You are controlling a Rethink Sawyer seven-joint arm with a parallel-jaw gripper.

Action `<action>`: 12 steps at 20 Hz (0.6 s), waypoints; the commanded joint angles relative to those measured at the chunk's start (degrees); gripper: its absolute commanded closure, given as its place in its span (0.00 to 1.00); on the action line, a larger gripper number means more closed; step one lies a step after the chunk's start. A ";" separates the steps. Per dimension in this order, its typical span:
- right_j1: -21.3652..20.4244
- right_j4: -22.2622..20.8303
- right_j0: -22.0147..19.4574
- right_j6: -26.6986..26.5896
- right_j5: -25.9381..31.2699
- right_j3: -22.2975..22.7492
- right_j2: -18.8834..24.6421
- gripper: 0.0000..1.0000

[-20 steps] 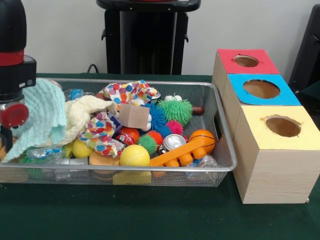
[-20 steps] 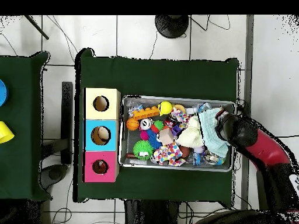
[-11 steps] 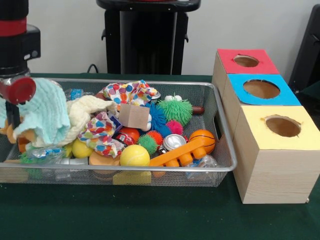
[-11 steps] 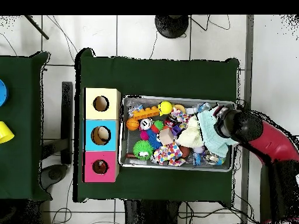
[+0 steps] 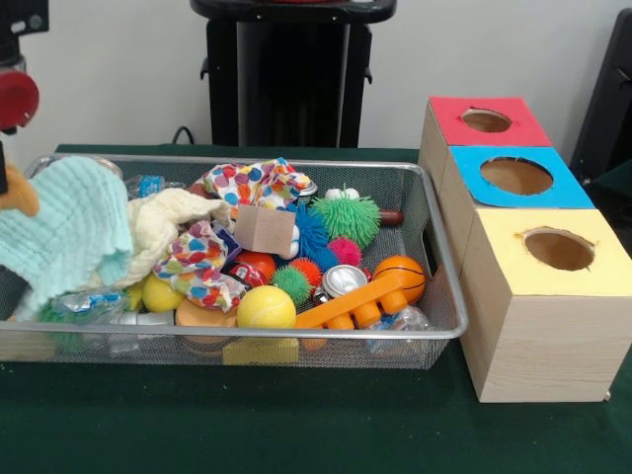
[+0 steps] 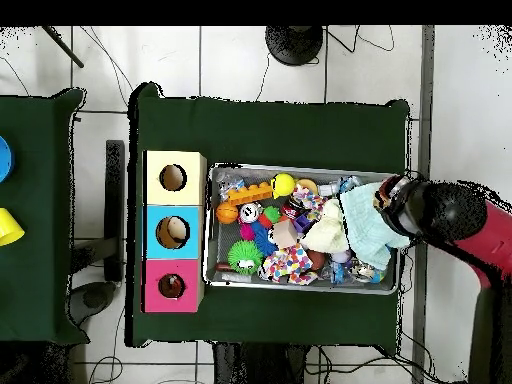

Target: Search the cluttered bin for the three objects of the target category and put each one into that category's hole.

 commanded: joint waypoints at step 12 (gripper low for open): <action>-5.88 -12.32 -5.82 -37.03 6.31 5.76 22.76 1.00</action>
